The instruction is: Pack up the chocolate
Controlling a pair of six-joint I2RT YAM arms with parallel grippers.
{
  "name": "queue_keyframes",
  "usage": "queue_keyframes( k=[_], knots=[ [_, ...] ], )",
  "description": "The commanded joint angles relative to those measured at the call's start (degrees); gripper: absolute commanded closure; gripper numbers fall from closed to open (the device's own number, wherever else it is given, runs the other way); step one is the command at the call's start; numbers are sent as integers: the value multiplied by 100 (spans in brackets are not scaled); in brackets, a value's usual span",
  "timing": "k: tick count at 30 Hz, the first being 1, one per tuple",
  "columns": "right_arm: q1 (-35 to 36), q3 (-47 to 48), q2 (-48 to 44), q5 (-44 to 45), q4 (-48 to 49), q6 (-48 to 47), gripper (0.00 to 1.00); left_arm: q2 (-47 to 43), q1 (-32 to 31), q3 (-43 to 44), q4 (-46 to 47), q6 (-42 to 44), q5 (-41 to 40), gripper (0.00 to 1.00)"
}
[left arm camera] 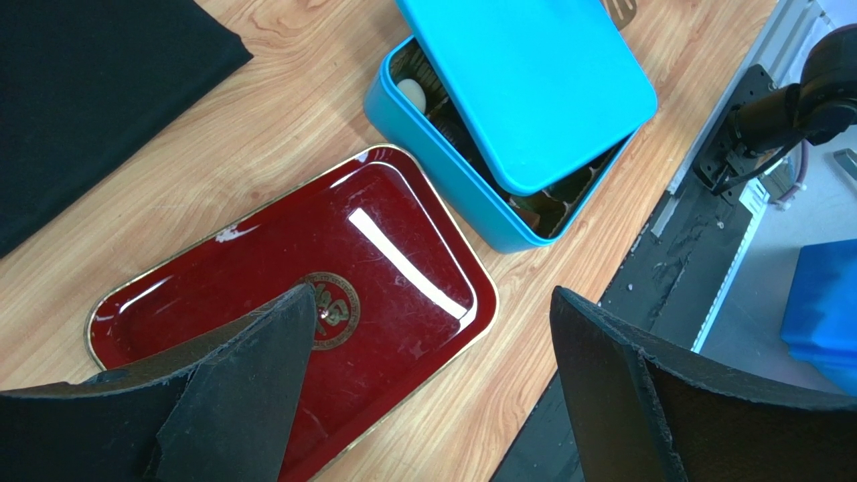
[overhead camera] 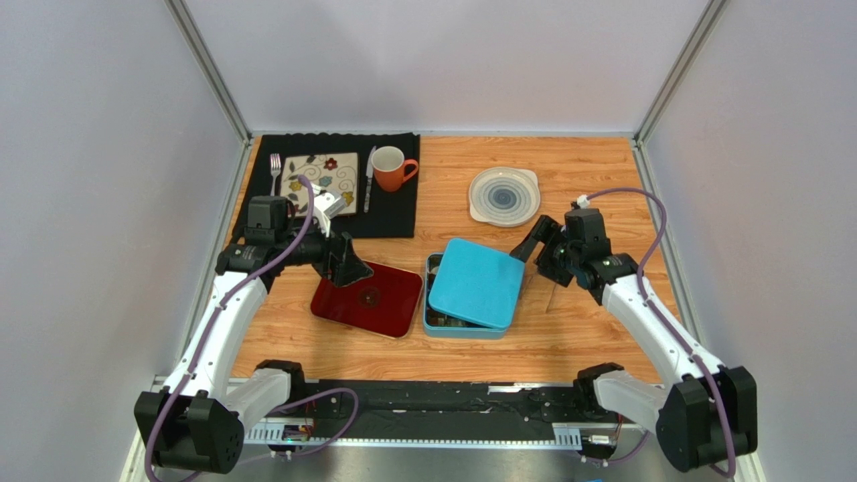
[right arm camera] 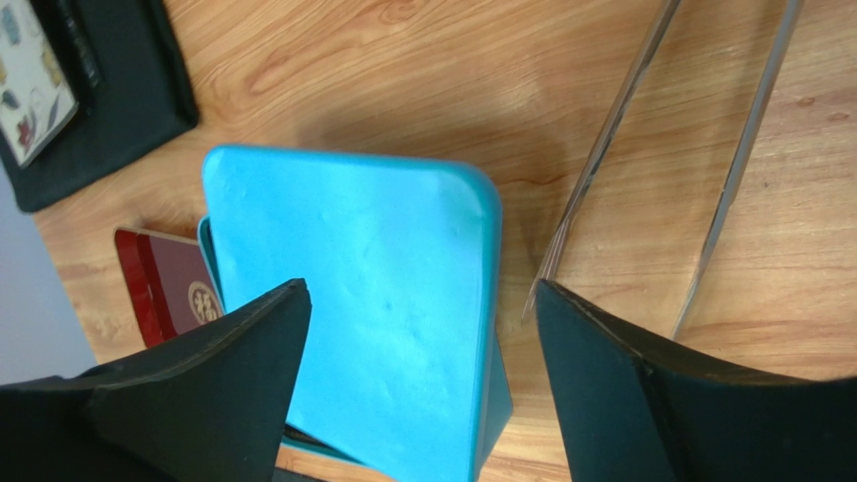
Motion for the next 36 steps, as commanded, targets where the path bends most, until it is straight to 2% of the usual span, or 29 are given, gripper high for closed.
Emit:
queue_keyframes(
  k=[1,7,23,36],
  knots=[
    [-24,524,622,402,-115,71,9,-102,-13,153,-37,237,132,5],
    [-7,902,1449,534,-45,89,6,-137,-13,153,-63,280,167,5],
    [521,1272,2204,569,210,300,4,-164,-13,153,-142,430,132,5],
    [767,1526,2442,464,351,379,4,-172,-13,109,-142,483,115,4]
  ],
)
